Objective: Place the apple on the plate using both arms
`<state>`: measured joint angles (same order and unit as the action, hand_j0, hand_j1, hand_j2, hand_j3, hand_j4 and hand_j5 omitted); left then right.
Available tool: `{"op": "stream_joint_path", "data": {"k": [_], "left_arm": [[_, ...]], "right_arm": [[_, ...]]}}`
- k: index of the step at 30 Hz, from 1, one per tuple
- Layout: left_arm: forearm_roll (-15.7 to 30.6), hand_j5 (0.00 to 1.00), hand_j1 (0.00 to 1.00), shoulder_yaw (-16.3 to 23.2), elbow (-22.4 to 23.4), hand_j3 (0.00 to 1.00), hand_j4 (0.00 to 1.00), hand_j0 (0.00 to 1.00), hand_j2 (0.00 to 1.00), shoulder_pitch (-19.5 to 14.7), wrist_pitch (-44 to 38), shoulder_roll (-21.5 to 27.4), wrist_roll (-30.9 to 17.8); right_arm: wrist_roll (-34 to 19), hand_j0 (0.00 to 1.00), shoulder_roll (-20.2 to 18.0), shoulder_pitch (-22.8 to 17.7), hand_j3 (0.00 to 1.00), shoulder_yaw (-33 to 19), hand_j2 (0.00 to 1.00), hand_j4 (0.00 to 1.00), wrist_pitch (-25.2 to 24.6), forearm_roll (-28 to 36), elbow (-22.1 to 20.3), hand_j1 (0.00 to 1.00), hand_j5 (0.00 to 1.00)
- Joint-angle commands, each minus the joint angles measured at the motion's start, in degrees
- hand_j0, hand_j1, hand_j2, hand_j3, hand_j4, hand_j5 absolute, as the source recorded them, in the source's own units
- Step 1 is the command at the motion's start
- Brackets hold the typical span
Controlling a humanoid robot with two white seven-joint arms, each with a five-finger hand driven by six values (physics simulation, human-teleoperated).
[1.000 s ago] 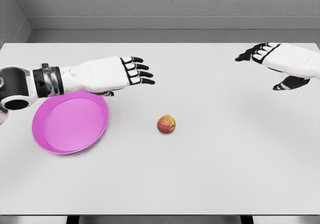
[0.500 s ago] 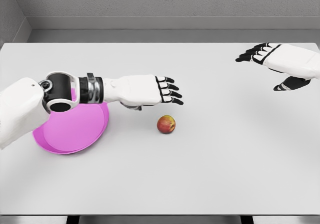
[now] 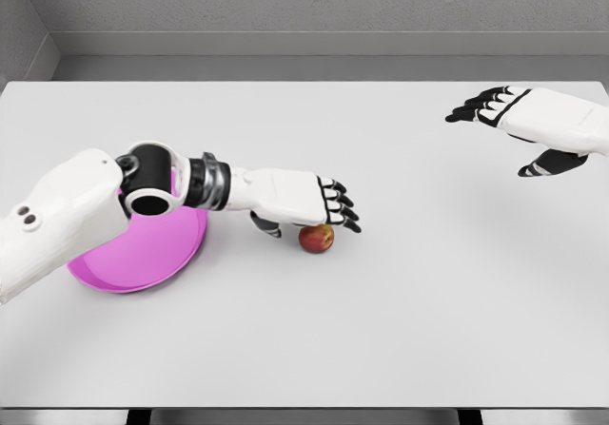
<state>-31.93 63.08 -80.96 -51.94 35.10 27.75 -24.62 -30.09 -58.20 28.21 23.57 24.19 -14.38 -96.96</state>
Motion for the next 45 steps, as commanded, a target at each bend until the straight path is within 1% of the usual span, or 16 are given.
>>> {"op": "stream_joint_path", "data": {"k": [1,4,5,6,9,11,13,14,20,21,22,27,29,36,38,45], "left_arm": [[-1.3,1.00,1.00,-0.1,-0.1,1.00,1.00,1.00,1.00,0.0,-0.1,-0.5,-0.1],[-1.5,1.00,1.00,0.0,-0.1,1.00,1.00,1.00,1.00,0.0,-0.1,-0.6,-0.2],[-1.6,0.98,0.98,0.1,-0.1,0.98,0.98,0.98,0.98,0.1,-0.1,-0.9,-0.3],[-2.6,0.92,0.92,0.1,-0.2,0.92,0.92,0.92,0.92,0.1,-0.1,-0.9,-0.4],[-3.0,0.86,0.86,0.1,-0.3,0.86,0.86,0.86,0.86,0.2,-0.1,-0.9,-0.5],[-3.0,0.85,0.85,0.2,-0.3,0.85,0.85,0.85,0.85,0.2,-0.1,-0.9,-0.6],[-3.0,0.81,0.81,0.2,-0.3,0.81,0.81,0.81,0.81,0.3,-0.1,-0.9,-1.0],[-3.0,0.78,0.78,0.2,-0.3,0.78,0.78,0.78,0.78,0.3,-0.1,-0.9,-1.8],[-3.0,0.73,0.73,1.2,-0.5,0.73,0.73,0.73,0.73,0.4,-0.1,-0.9,-2.0],[-3.0,0.70,0.70,1.3,-0.5,0.70,0.70,0.70,0.70,0.4,-0.1,-0.9,-1.9],[-2.9,0.64,0.64,1.3,-0.5,0.64,0.64,0.64,0.64,0.4,-0.1,-0.9,-1.9],[-2.9,0.60,0.60,1.9,-0.9,0.60,0.60,0.60,0.60,0.4,-0.1,-0.8,-2.0],[-3.0,0.55,0.55,1.9,-0.9,0.55,0.55,0.55,0.55,0.4,-0.1,-0.8,-2.1],[-3.6,0.51,0.51,2.2,-0.9,0.51,0.51,0.51,0.51,0.6,-0.1,-0.8,-2.1],[-3.6,0.46,0.46,2.2,-0.9,0.46,0.46,0.46,0.46,0.7,-0.1,-0.8,-3.3],[-3.8,0.28,0.28,2.0,-0.8,0.28,0.28,0.28,0.28,0.7,-0.1,-0.7,-3.4]], "right_arm": [[0.0,1.00,-0.1,-0.1,1.00,0.0,1.00,1.00,-0.1,0.2,-0.1,1.00,1.00],[0.0,1.00,-0.1,0.0,1.00,0.0,1.00,1.00,-0.1,0.2,-0.1,1.00,1.00],[0.0,1.00,-0.1,0.0,1.00,0.0,1.00,1.00,-0.1,0.2,-0.1,1.00,1.00],[0.0,1.00,-0.1,0.0,1.00,0.0,1.00,1.00,-0.1,0.2,-0.1,1.00,1.00],[0.0,1.00,-0.1,-0.3,1.00,0.0,1.00,1.00,-0.1,0.2,-0.2,1.00,1.00],[0.0,1.00,-0.1,-0.4,1.00,0.0,1.00,1.00,-0.1,0.2,-0.3,1.00,1.00],[0.0,1.00,-0.1,-0.4,1.00,0.0,1.00,1.00,-0.1,0.2,-0.3,1.00,1.00],[0.0,1.00,-0.1,-0.5,1.00,-0.1,1.00,1.00,-0.1,0.2,-0.3,1.00,1.00],[0.0,1.00,-0.1,-0.7,1.00,0.0,1.00,1.00,-0.1,0.2,-0.4,1.00,1.00],[0.0,1.00,-0.1,-0.7,1.00,0.0,1.00,1.00,-0.1,0.2,-0.4,1.00,1.00],[0.0,1.00,-0.1,-0.7,1.00,0.0,1.00,1.00,-0.1,0.2,-0.4,1.00,1.00],[0.0,1.00,-0.1,-0.7,1.00,-0.1,1.00,1.00,-0.4,0.2,-0.4,1.00,1.00],[0.0,1.00,-0.1,-0.7,1.00,-0.1,1.00,1.00,-0.3,0.2,-0.4,1.00,1.00],[0.0,1.00,-0.1,-0.6,1.00,-0.1,1.00,1.00,-0.3,0.2,-0.3,1.00,1.00],[0.0,1.00,-0.1,-0.5,1.00,-0.1,1.00,1.00,-0.3,0.2,-0.3,1.00,1.00],[0.0,1.00,0.1,-0.3,1.00,-0.2,1.00,1.00,-0.3,0.2,-0.3,1.00,1.00]]}}
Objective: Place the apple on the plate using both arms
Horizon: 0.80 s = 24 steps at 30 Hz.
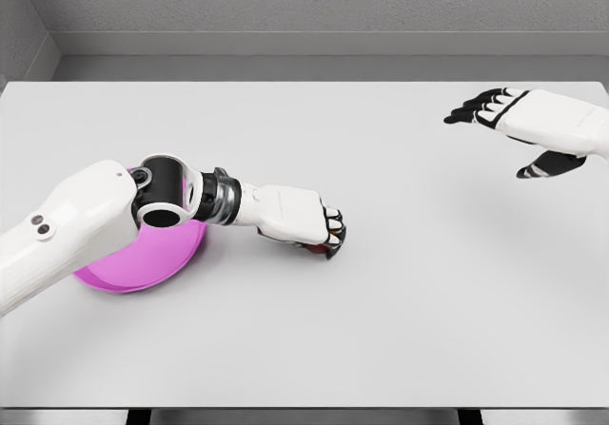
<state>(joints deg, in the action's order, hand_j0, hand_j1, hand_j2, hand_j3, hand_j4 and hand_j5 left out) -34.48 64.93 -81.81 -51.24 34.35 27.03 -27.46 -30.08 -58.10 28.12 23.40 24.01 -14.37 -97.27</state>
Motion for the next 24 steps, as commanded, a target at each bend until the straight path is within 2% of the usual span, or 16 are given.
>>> {"op": "stream_joint_path", "data": {"k": [1,6,9,18,22,24], "left_arm": [[-1.1,0.26,0.26,0.0,0.1,0.26,0.26,0.26,0.26,0.0,0.7,0.3,-0.6],[-0.2,0.25,0.25,-0.8,0.1,0.25,0.25,0.25,0.25,-0.3,0.7,0.7,-0.1],[2.4,0.26,0.26,-2.1,0.2,0.26,0.26,0.26,0.26,-0.3,0.7,2.0,0.0],[8.7,0.26,0.26,-9.7,0.2,0.26,0.26,0.26,0.26,2.3,0.7,5.0,0.0],[11.9,0.26,0.26,-13.5,0.3,0.26,0.26,0.26,0.26,2.9,0.7,8.2,0.0],[14.1,0.26,0.26,-14.4,0.4,0.26,0.26,0.26,0.26,3.0,0.7,11.5,0.0]], "right_arm": [[0.0,1.00,0.0,0.0,1.00,0.0,1.00,1.00,-0.1,0.2,0.1,1.00,1.00],[0.0,1.00,0.0,0.0,1.00,-0.1,1.00,1.00,0.0,0.2,0.1,1.00,1.00],[0.0,1.00,0.0,0.0,1.00,-0.1,1.00,1.00,-0.1,0.2,0.1,1.00,1.00],[0.0,1.00,0.2,0.1,1.00,-0.1,1.00,1.00,-0.1,0.2,0.1,1.00,1.00],[0.0,1.00,0.1,0.2,1.00,-0.1,1.00,1.00,-0.1,0.2,0.1,1.00,1.00],[0.0,1.00,0.1,0.2,1.00,-0.1,1.00,1.00,-0.1,0.2,0.1,1.00,1.00]]}}
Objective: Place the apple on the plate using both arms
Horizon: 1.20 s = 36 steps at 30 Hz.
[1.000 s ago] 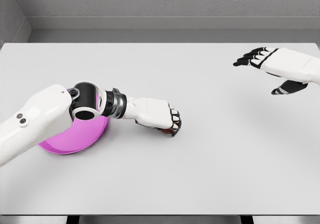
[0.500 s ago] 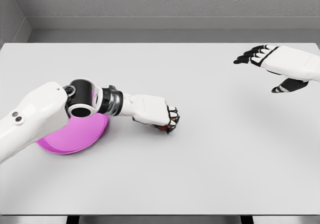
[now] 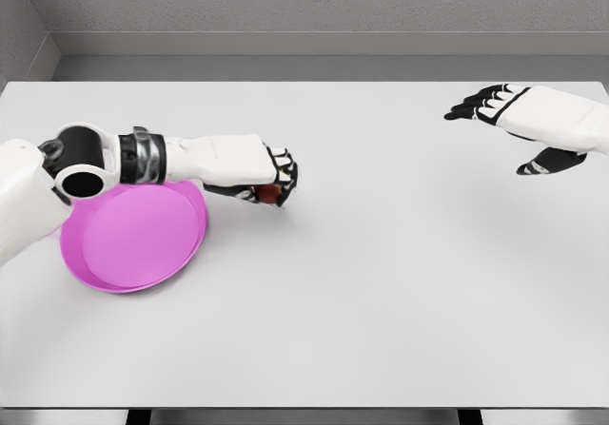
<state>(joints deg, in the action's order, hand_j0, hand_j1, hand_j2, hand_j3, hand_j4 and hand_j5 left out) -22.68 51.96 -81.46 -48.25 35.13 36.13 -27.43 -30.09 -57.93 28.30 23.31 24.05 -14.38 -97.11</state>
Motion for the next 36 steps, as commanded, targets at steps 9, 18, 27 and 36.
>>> {"op": "stream_joint_path", "data": {"k": [9,18,27,36], "left_arm": [[4.8,0.26,0.26,-5.1,0.2,0.26,0.26,0.26,0.26,4.0,-0.1,14.2,0.0],[4.9,1.00,1.00,-7.1,1.6,1.00,1.00,1.00,1.00,6.7,-0.1,15.2,-0.3],[14.0,1.00,1.00,-13.1,4.9,1.00,1.00,1.00,1.00,10.7,-0.1,17.8,-0.3],[15.9,1.00,1.00,-14.0,6.4,1.00,1.00,1.00,1.00,11.3,-0.1,17.9,-0.2]], "right_arm": [[0.0,1.00,-0.1,0.0,1.00,-0.1,1.00,1.00,-0.1,0.2,0.5,1.00,1.00],[0.0,1.00,-0.2,-0.6,1.00,-1.8,1.00,1.00,-0.1,0.2,0.3,1.00,1.00],[0.0,1.00,-0.2,-0.6,1.00,-1.7,1.00,1.00,-0.1,0.2,0.3,1.00,1.00],[0.0,1.00,-0.2,-0.6,1.00,-1.7,1.00,1.00,-0.1,0.2,0.3,1.00,1.00]]}}
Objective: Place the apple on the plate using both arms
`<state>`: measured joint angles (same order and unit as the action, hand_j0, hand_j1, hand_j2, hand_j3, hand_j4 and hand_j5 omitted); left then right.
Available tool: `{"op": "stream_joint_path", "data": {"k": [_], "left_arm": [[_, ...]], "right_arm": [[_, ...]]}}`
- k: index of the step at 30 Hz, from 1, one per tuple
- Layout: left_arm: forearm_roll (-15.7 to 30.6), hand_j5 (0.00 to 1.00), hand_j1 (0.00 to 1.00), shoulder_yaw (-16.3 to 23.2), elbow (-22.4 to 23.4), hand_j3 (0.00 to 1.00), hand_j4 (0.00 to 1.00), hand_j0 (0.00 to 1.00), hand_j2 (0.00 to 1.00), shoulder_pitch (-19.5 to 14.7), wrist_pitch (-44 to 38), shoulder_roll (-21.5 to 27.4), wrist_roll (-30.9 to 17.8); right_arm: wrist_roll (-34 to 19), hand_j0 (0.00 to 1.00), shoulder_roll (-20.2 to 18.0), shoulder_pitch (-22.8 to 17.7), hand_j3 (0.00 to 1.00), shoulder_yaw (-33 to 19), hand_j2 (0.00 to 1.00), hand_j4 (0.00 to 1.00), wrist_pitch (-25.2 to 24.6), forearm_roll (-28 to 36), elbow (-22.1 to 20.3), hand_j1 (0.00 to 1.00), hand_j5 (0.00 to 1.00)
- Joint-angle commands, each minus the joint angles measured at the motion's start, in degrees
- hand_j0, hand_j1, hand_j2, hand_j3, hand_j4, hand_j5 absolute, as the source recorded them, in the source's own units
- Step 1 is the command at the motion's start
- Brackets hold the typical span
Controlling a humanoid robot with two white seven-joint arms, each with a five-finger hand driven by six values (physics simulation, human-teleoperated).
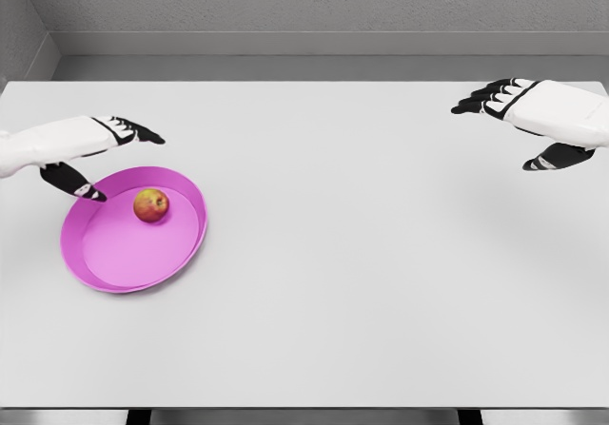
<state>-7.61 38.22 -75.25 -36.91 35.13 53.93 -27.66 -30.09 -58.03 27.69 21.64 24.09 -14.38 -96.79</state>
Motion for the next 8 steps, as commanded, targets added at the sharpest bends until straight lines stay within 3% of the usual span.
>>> {"op": "stream_joint_path", "data": {"k": [1,8], "left_arm": [[0.8,1.00,1.00,-0.2,0.2,1.00,1.00,1.00,1.00,0.0,-0.1,0.1,0.0],[0.8,1.00,1.00,-0.7,0.2,1.00,1.00,1.00,1.00,0.2,-0.1,0.1,0.0]], "right_arm": [[0.0,1.00,-0.1,0.0,1.00,0.0,1.00,1.00,-0.1,0.2,0.0,1.00,1.00],[0.0,1.00,-0.1,0.0,1.00,0.0,1.00,1.00,-0.1,0.2,0.0,1.00,1.00]]}}
